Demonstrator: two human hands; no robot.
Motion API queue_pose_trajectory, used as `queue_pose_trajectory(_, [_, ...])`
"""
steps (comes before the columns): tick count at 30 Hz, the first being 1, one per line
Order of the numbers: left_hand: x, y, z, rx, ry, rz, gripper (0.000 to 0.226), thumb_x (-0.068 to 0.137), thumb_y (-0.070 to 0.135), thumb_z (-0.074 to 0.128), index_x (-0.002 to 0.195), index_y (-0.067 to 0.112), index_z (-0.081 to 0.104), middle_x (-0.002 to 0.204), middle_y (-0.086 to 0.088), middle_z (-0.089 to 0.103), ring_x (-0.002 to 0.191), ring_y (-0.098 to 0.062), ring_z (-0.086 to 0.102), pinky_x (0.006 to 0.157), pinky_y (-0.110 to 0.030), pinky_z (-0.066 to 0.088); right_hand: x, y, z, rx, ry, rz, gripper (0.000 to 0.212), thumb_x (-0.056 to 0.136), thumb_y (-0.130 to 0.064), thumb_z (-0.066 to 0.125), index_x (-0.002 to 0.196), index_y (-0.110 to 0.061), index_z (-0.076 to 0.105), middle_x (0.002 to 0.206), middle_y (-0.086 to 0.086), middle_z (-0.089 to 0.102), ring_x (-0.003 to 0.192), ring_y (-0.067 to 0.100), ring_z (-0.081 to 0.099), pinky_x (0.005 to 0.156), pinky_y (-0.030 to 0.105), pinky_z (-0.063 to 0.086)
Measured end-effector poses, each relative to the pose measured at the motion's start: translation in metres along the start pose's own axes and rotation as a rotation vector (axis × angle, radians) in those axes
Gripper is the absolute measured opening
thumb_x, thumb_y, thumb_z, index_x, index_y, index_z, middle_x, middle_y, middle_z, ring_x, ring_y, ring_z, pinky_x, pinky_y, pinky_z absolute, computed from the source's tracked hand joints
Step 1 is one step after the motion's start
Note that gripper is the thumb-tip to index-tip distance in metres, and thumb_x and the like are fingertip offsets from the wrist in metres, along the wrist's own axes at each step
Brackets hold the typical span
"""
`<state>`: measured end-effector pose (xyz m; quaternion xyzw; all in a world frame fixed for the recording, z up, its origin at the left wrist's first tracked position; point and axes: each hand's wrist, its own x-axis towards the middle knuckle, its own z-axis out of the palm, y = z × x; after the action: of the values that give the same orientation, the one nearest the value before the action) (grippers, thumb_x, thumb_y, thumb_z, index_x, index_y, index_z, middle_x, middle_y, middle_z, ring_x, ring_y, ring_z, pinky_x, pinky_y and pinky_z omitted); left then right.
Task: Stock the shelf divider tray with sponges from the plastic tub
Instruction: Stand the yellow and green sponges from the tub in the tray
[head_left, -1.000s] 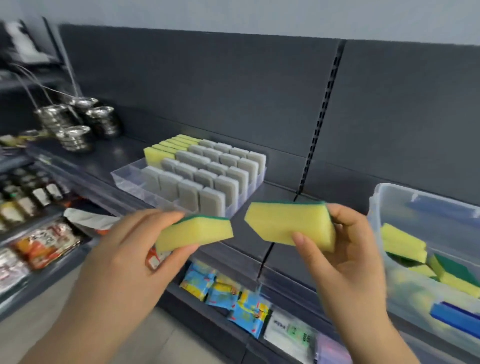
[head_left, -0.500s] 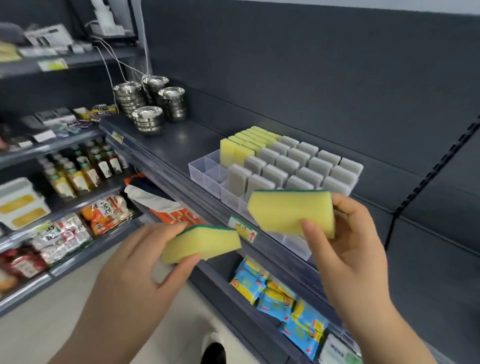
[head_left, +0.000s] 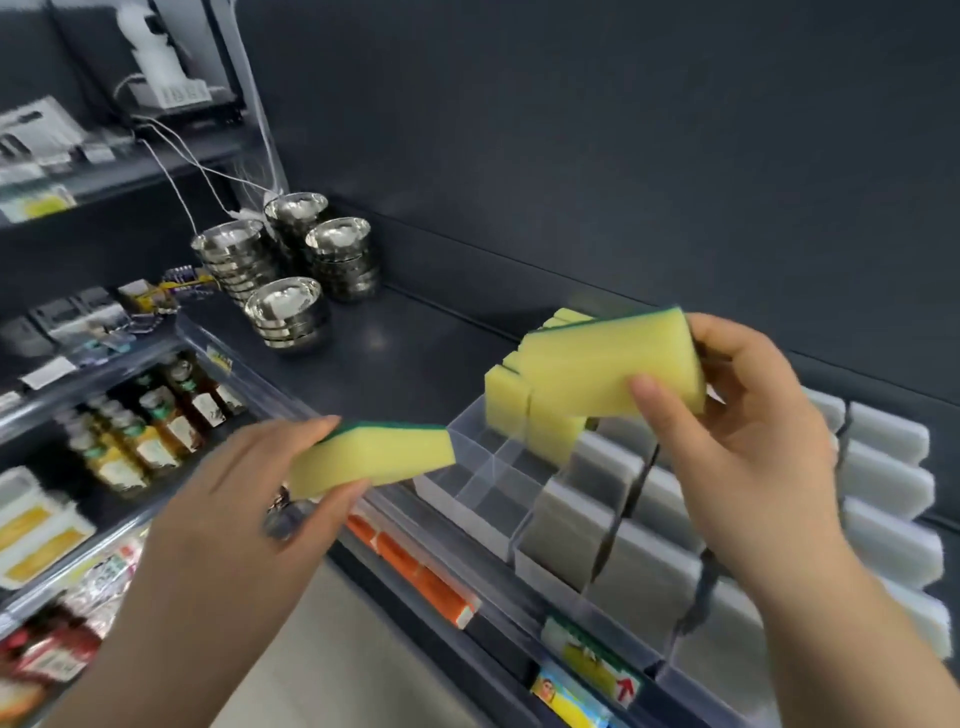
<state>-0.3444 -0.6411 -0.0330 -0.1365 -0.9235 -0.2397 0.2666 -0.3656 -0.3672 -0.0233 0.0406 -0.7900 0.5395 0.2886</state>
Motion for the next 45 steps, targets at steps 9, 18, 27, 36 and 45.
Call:
queue_pose_trajectory(9, [0.062,-0.067,0.051,-0.153,-0.093,0.034,0.038,0.077,0.035,0.070,0.110,0.021,0.059,0.099,0.014,0.053,0.096,0.016,0.044,0.079,0.005,0.027,0.033,0.020,0.059,-0.189,-0.021,0.123,0.037,0.070,-0.054,0.055,0.106,-0.050,0.051,0.106,-0.022,0.060,0.101,0.007,0.058,0.081,0.022,0.050])
queue_pose_trajectory(18, [0.149,-0.137,0.089,-0.380,-0.222,0.296,0.042,0.078,0.046,0.054,0.111,0.020,0.063,0.106,0.012,0.059,0.096,-0.001,0.053,0.084,-0.009,0.037,0.046,0.012,0.121,-0.445,0.142,0.205,0.034,0.071,-0.054,0.052,0.105,-0.053,0.047,0.105,-0.026,0.055,0.099,0.001,0.055,0.081,0.021,0.047])
queue_pose_trajectory(27, [0.198,-0.163,0.121,-0.544,-0.271,0.498,0.041,0.079,0.042,0.055,0.109,0.016,0.063,0.104,0.011,0.059,0.094,-0.001,0.053,0.087,-0.007,0.037,0.033,0.000,0.151,-0.669,0.242,0.338,0.041,0.080,-0.031,0.064,0.120,-0.028,0.056,0.107,-0.017,0.059,0.098,-0.001,0.054,0.084,0.013,0.041])
queue_pose_trajectory(36, [0.202,-0.157,0.123,-0.568,-0.297,0.613,0.046,0.080,0.040,0.054,0.109,0.007,0.065,0.101,0.003,0.063,0.090,-0.008,0.055,0.080,-0.022,0.045,0.011,0.003,0.160,-0.801,0.238,0.388,0.045,0.084,-0.027,0.065,0.127,-0.025,0.051,0.111,-0.010,0.057,0.087,0.005,0.054,0.083,0.012,0.037])
queue_pose_trajectory(45, [0.196,-0.177,0.114,-0.544,-0.300,0.582,0.044,0.080,0.040,0.053,0.107,0.007,0.066,0.099,0.003,0.063,0.089,-0.008,0.054,0.079,-0.024,0.045,0.018,0.007,0.158,-0.881,0.147,0.342,0.040,0.080,-0.014,0.070,0.120,-0.015,0.060,0.106,-0.012,0.049,0.083,0.005,0.051,0.080,0.008,0.030])
